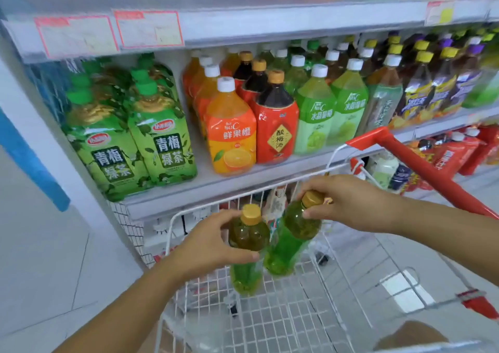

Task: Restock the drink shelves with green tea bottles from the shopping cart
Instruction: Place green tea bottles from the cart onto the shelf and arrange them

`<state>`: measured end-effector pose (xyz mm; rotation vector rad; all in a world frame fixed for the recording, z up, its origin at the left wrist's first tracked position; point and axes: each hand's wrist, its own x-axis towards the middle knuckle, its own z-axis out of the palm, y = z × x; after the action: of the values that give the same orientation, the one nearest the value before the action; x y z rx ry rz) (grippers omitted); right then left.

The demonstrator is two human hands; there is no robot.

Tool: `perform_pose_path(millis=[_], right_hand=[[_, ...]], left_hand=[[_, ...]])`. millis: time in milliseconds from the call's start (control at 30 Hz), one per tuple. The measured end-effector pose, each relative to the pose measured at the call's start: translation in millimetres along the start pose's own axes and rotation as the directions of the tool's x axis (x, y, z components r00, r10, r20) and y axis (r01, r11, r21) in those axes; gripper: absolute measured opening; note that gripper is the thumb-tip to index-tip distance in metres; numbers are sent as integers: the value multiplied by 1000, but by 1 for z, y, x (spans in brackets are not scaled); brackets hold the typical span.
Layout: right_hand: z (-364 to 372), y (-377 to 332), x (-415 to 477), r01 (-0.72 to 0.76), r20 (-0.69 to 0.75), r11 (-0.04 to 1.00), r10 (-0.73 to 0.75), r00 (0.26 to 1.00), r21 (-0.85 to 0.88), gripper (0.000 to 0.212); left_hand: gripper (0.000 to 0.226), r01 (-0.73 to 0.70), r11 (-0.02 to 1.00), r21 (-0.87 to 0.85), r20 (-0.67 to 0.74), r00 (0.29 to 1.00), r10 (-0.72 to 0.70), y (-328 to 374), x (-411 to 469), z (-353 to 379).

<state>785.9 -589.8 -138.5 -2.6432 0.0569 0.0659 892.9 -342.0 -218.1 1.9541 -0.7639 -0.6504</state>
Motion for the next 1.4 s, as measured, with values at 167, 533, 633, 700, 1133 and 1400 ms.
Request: perform_pose_path(millis=[167, 533, 633, 700, 1133, 1400], right_hand=[[-43, -53, 29, 171, -281, 953, -98, 955, 250, 28], [-104, -137, 64, 538, -559, 671, -217, 801, 510, 29], [-101, -146, 70, 571, -615, 661, -204, 761, 487, 30], [-92, -147, 70, 570, -623, 700, -227, 748, 430, 39], [-91, -161, 73, 495, -670, 779, -133, 730, 385, 59], [-189, -214, 80, 683, -843, 708, -245, 479, 182, 64]], left_hand=[[70, -37, 980, -197, -73, 997, 23, 31, -6, -36], [132, -224, 754, -617, -240, 967, 90, 90, 2, -88], [115, -261, 738, -622, -266, 957, 115, 95, 1, -96], [109, -274, 743, -610, -302, 948, 101, 96, 0, -100], [83, -403, 763, -506, -408, 891, 200, 126, -14, -128], [53, -497, 865, -63, -711, 631, 310, 169, -50, -196]])
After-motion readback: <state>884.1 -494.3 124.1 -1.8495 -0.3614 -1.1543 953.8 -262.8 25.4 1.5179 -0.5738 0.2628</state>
